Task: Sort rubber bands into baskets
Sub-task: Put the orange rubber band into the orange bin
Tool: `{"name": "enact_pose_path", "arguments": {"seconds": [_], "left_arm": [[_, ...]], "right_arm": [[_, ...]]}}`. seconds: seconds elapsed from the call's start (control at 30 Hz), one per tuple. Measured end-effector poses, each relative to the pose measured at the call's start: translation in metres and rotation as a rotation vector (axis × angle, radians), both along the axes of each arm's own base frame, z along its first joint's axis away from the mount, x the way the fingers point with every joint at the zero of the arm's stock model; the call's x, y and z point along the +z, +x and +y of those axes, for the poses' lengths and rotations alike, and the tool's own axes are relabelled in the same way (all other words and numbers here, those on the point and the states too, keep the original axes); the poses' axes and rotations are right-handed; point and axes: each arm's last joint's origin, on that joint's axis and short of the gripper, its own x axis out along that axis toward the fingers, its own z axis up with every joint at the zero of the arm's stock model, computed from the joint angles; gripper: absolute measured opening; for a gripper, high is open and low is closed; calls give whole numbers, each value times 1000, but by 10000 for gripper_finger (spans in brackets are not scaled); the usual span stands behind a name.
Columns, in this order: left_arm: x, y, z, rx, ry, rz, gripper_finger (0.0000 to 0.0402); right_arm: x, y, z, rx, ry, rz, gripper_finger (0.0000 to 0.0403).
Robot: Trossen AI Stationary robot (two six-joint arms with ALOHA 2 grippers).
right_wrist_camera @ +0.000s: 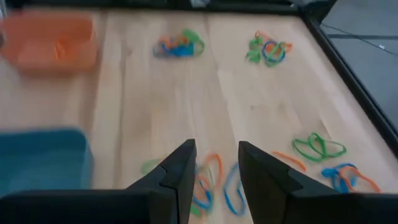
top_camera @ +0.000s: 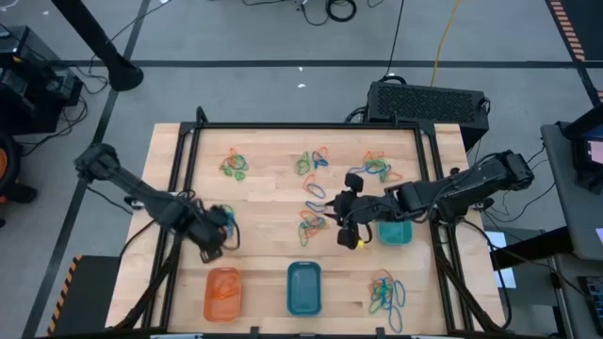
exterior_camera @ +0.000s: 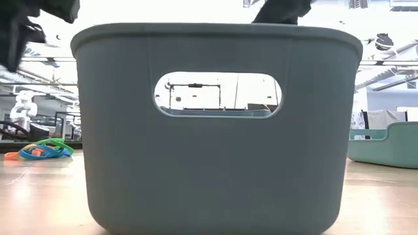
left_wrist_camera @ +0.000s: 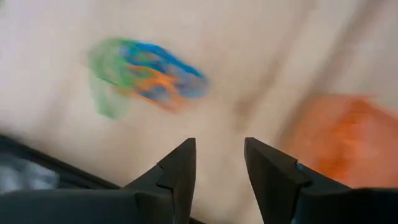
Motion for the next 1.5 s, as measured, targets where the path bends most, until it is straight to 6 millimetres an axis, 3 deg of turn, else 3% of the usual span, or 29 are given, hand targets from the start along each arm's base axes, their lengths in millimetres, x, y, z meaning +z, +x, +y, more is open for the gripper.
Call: {"name": "enact_pose_path", "arguments": {"seconds": [0.3, 0.5, 1.07, 1.5], "left_arm": [[-75, -25, 38, -208, -16, 36, 144], [-104, -27, 44, -249, -69, 5, 144], [-107, -22, 49, -76, -99, -2, 144], [-124, -10, 47, -39, -67, 80, 129]], "right_arm": [[6, 5, -2, -99, 153, -103, 114], [5, 4, -2, -139, 213, -111, 114], [2, 2, -3, -129, 178, -63, 114], [1, 2, -3, -119, 160, -55, 114]]}}
